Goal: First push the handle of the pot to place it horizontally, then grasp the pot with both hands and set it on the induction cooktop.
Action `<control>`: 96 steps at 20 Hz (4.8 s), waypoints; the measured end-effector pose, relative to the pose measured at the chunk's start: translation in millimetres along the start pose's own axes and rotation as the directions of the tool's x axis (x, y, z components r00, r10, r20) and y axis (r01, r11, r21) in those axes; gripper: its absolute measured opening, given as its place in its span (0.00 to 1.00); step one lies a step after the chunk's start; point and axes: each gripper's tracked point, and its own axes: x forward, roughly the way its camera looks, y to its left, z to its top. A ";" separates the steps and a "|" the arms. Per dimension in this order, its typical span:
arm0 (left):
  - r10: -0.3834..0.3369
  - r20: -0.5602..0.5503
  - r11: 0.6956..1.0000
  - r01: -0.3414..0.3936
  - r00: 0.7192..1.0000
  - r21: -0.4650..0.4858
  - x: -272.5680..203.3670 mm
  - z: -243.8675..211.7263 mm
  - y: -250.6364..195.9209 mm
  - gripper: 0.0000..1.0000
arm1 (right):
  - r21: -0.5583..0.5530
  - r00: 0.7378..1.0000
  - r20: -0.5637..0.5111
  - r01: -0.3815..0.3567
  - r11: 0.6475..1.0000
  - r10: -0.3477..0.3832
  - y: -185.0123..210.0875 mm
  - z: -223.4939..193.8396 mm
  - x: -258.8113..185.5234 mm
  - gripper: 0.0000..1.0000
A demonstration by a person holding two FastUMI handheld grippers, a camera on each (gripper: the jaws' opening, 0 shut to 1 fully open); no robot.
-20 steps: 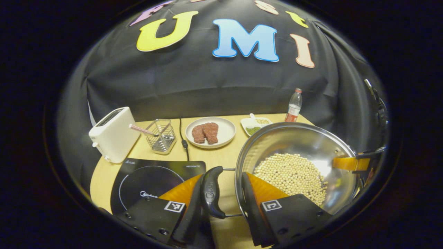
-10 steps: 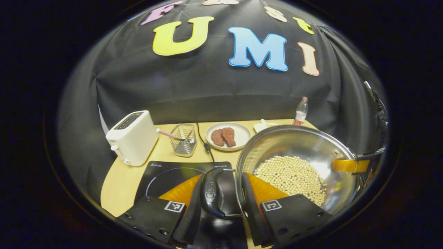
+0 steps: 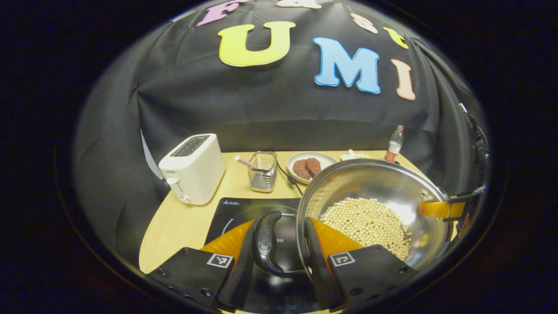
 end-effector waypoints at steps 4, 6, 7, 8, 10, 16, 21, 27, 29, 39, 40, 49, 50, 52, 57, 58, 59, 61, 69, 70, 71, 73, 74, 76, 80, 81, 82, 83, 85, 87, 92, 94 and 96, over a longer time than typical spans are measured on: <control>0.022 0.004 1.000 -0.022 1.000 -0.008 0.2 -2.5 30.5 0.66 | -0.012 1.000 -0.009 -0.024 1.000 0.024 29.8 0.5 6.4 0.63; 0.031 0.002 0.999 -0.031 1.000 -0.013 2.5 -4.5 45.9 0.63 | -0.018 0.999 -0.018 -0.036 0.999 0.036 43.4 -1.9 11.1 0.63; 0.034 0.001 0.999 -0.034 0.999 -0.015 3.4 -5.0 53.2 0.66 | -0.019 0.999 -0.023 -0.041 0.999 0.040 50.7 -2.9 13.0 0.63; 0.037 0.001 0.999 -0.037 0.999 -0.014 4.1 -6.6 61.1 0.63 | -0.021 0.999 -0.026 -0.045 0.999 0.044 49.1 1.7 11.2 0.63; 0.044 0.000 0.999 -0.044 0.999 -0.016 7.6 -8.6 74.1 0.63 | -0.024 0.998 -0.032 -0.051 0.998 0.050 60.5 1.4 17.2 0.63; 0.049 0.005 0.999 -0.049 0.999 -0.021 24.4 -10.7 106.4 0.66 | -0.028 0.997 -0.043 -0.059 0.998 0.058 92.1 0.5 33.8 0.63; 0.048 -0.001 0.999 -0.048 0.999 -0.026 44.0 -14.9 132.4 0.63 | -0.032 0.997 -0.058 -0.059 0.998 0.057 116.1 -3.3 49.6 0.63; 0.045 -0.015 0.998 -0.045 0.999 -0.037 60.4 -25.8 158.9 0.63 | -0.041 0.996 -0.079 -0.054 0.998 0.050 137.3 -10.7 70.2 0.63; 0.039 -0.013 0.999 -0.039 0.999 -0.034 68.1 -28.3 162.2 0.66 | -0.040 0.995 -0.085 -0.051 0.998 0.048 141.8 -13.4 73.6 0.63; 0.018 -0.028 0.999 -0.019 0.999 -0.036 88.6 -33.2 168.0 0.63 | -0.034 0.995 -0.097 -0.042 0.999 0.039 148.3 -15.6 86.6 0.63; 0.021 -0.030 0.999 -0.022 0.999 -0.036 90.5 -34.4 169.7 0.63 | -0.037 0.994 -0.098 -0.043 0.998 0.039 149.0 -15.4 87.6 0.63; 0.021 -0.031 0.998 -0.023 0.999 -0.056 92.9 -40.3 171.4 0.66 | -0.042 0.993 -0.110 -0.043 0.998 0.038 149.0 -17.7 93.7 0.63; 0.026 -0.030 0.998 -0.028 0.999 -0.059 93.7 -41.4 172.7 0.63 | -0.046 0.993 -0.113 -0.049 0.998 0.043 150.0 -18.4 93.6 0.63; 0.039 -0.019 0.997 -0.040 0.999 -0.067 93.9 -41.5 174.0 0.70 | -0.039 0.992 -0.112 -0.059 0.998 0.054 150.3 -17.0 95.4 0.63; 0.049 0.026 0.996 -0.047 0.998 -0.079 83.3 -27.5 177.8 0.87 | -0.058 0.996 -0.073 -0.059 0.997 0.055 148.1 -10.5 90.2 0.68; 0.058 0.027 0.995 -0.055 0.998 -0.082 83.2 -28.6 179.2 0.89 | -0.067 0.997 -0.056 -0.054 0.996 0.051 146.8 -6.7 87.4 0.74; 0.068 0.029 0.994 -0.065 0.997 -0.084 79.2 -26.1 182.7 0.89 | -0.069 0.998 -0.037 -0.049 0.996 0.047 143.9 -1.1 83.7 0.76; 0.086 0.050 0.992 -0.081 0.995 -0.095 65.5 -16.5 183.1 0.90 | -0.062 0.999 0.013 -0.048 0.997 0.049 139.2 12.3 76.4 0.80; 0.090 0.232 0.993 -0.071 0.969 -0.091 -21.1 88.4 126.4 0.94 | -0.071 0.963 0.254 -0.074 0.995 0.090 108.3 93.4 5.4 0.86; 0.087 0.257 0.994 -0.066 0.962 -0.089 -34.1 100.9 114.4 0.94 | -0.081 0.955 0.284 -0.065 0.995 0.085 98.8 105.3 -6.2 0.87; 0.079 0.278 0.994 -0.055 0.957 -0.094 -43.5 112.0 100.2 0.94 | -0.083 0.945 0.316 -0.059 0.995 0.082 90.9 116.8 -18.9 0.87; 0.055 0.314 0.995 -0.025 0.948 -0.098 -64.4 134.0 65.2 0.94 | -0.078 0.922 0.379 -0.060 0.995 0.085 85.0 133.4 -40.4 0.87; 0.053 0.335 0.995 -0.023 0.941 -0.094 -72.1 142.7 50.4 0.94 | -0.073 0.910 0.406 -0.060 0.996 0.084 77.5 143.1 -54.9 0.87; 0.060 0.379 0.996 -0.028 0.923 -0.090 -96.0 167.1 18.7 0.98 | -0.065 0.883 0.462 -0.058 0.996 0.082 58.9 163.5 -84.8 0.87; 0.053 0.490 0.997 -0.020 0.870 -0.073 -155.9 221.2 -54.0 0.94 | -0.047 0.831 0.552 -0.050 0.998 0.068 14.0 193.7 -145.4 0.87; 0.045 0.506 0.998 -0.012 0.861 -0.068 -168.1 230.0 -72.0 0.98 | -0.036 0.816 0.574 -0.049 0.998 0.061 1.7 200.7 -163.1 0.87; 0.041 0.525 0.998 -0.009 0.850 -0.062 -177.2 237.6 -88.2 0.98 | -0.029 0.802 0.595 -0.043 0.999 0.052 -12.2 208.7 -178.5 0.87; 0.043 0.538 0.998 -0.013 0.842 -0.059 -186.2 244.5 -102.6 0.98 | -0.023 0.789 0.613 -0.041 0.999 0.047 -24.2 214.6 -193.6 0.87; 0.041 0.552 0.998 -0.012 0.833 -0.055 -201.7 251.5 -133.3 0.98 | -0.028 0.778 0.626 -0.055 0.998 0.060 -44.0 220.0 -222.3 0.87; 0.035 0.568 0.999 -0.010 0.823 -0.047 -224.7 261.9 -169.4 0.98 | -0.034 0.767 0.638 -0.068 0.997 0.074 -63.0 222.7 -249.3 0.87; 0.033 0.567 0.999 -0.029 0.823 -0.016 -253.1 253.2 -223.9 0.94 | -0.078 0.744 0.662 -0.052 0.996 0.091 -112.2 227.8 -266.8 0.87; 0.046 0.564 0.999 -0.035 0.824 -0.030 -262.1 247.4 -234.4 0.94 | -0.076 0.748 0.655 -0.077 0.994 0.108 -117.0 224.0 -271.1 0.87; 0.049 0.566 0.999 -0.031 0.823 -0.042 -268.6 240.9 -242.3 0.89 | -0.072 0.753 0.648 -0.089 0.993 0.115 -122.2 221.3 -275.3 0.87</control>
